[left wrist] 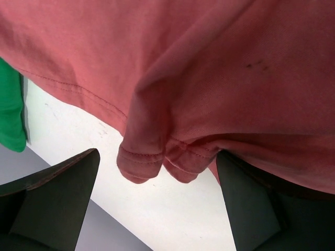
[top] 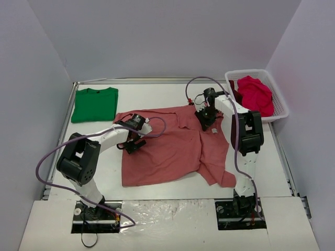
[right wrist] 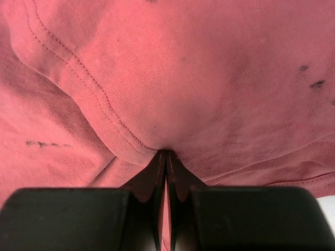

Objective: Fold and stack the t-shirts
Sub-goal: Flatten out the tshirt

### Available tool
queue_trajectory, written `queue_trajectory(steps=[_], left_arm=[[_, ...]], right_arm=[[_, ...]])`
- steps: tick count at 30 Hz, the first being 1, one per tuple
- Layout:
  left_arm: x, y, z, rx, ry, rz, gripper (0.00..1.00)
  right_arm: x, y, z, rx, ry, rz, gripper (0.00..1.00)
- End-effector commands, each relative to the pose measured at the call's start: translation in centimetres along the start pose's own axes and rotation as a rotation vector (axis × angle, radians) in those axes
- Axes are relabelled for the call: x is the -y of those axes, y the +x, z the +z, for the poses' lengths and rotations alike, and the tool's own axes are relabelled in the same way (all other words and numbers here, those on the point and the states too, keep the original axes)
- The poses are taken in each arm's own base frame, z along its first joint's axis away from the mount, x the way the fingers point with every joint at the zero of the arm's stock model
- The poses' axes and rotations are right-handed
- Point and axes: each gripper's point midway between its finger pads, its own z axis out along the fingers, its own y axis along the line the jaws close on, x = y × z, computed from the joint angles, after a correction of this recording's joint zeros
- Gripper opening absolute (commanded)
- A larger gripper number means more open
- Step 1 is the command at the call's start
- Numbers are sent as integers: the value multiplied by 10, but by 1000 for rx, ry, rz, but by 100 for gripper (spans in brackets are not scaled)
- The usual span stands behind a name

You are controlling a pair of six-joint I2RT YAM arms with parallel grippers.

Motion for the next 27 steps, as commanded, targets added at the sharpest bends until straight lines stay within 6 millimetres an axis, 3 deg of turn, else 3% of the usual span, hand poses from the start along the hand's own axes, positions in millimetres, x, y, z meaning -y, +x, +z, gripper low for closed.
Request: queue_trajectory(steps=[1, 10, 15, 21, 25, 26, 27], left_arm=[[-14, 5, 7, -42, -32, -49, 94], [-56, -25, 16, -13, -75, -101, 94], [-89, -58, 22, 30, -107, -127, 95], [-113, -78, 39, 9, -157, -120, 94], [-123, -83, 21, 48, -182, -139, 94], [-124, -82, 16, 58, -188, -142, 94], [-131, -83, -2, 89, -211, -148, 94]], right_arm=[[12, 17, 21, -85, 46, 21, 0], [42, 8, 23, -67, 116, 74, 0], [65, -11, 21, -28, 157, 85, 0], [77, -33, 15, 1, 164, 85, 0], [69, -44, -6, 59, 144, 69, 0], [66, -50, -23, 91, 154, 63, 0], [61, -52, -30, 103, 148, 62, 0]])
